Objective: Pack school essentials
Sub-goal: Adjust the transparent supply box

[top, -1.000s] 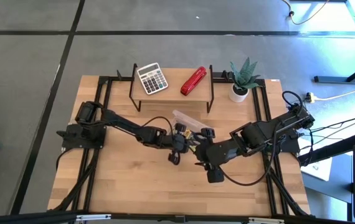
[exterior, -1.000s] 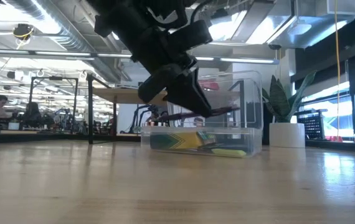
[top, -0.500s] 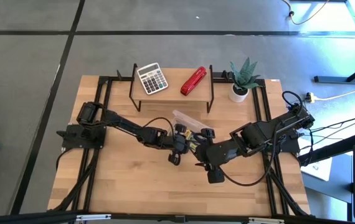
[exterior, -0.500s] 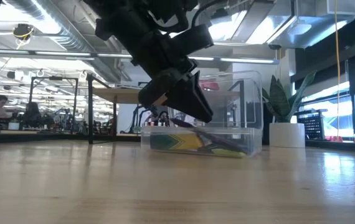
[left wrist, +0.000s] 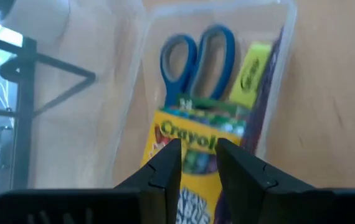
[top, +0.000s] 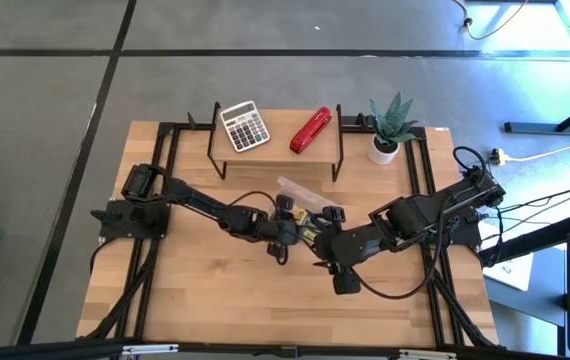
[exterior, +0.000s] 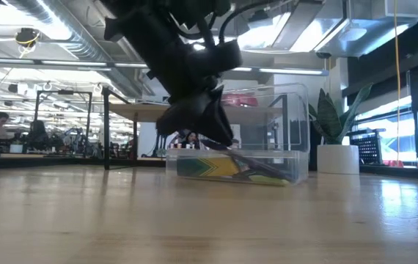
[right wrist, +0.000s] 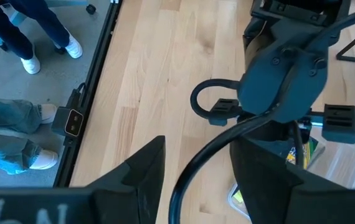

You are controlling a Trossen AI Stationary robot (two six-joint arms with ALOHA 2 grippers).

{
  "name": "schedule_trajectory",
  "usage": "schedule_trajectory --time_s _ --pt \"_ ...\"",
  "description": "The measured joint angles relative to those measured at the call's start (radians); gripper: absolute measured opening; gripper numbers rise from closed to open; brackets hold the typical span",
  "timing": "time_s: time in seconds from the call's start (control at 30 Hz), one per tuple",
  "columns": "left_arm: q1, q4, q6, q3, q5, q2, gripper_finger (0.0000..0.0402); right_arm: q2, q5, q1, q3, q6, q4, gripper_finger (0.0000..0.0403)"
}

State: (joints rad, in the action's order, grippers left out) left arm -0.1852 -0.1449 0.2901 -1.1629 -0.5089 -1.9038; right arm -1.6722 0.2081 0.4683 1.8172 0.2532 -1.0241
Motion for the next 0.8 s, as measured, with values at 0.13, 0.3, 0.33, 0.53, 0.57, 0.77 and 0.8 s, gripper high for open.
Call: schedule_trajectory --time_s 0.13,0.3,0.33,0.53,0.57,0.77,0.8 --pt "-0.011 -0.032 -0.018 0.000 -0.041 0.000 0.0094 0.000 0.000 0.000 0.000 0.000 0.000 0.0181" --pt "-0.025 -0.034 -0.047 0.001 -0.159 0.000 0.0094 0.000 0.000 0.000 0.000 0.000 0.005 0.0181" --pt "-0.026 -0.033 -0.047 0.001 -0.172 0.000 0.0094 0.000 0.000 0.000 0.000 0.000 0.005 0.0181" --pt "-0.025 -0.075 -0.053 0.001 -0.213 0.024 0.0094 0.000 0.001 0.000 0.000 0.001 0.004 0.0181" --pt "-0.024 -0.093 -0.053 0.001 -0.214 0.035 0.0094 0.000 0.000 0.000 0.000 0.002 0.004 0.0181" --pt "-0.006 -0.262 -0.167 0.000 -0.162 0.076 0.0094 0.000 0.001 0.000 0.000 0.003 0.010 0.0181" --pt "-0.003 -0.289 -0.185 0.000 -0.138 0.075 0.0094 0.000 0.001 0.000 0.000 0.003 0.012 0.0181"
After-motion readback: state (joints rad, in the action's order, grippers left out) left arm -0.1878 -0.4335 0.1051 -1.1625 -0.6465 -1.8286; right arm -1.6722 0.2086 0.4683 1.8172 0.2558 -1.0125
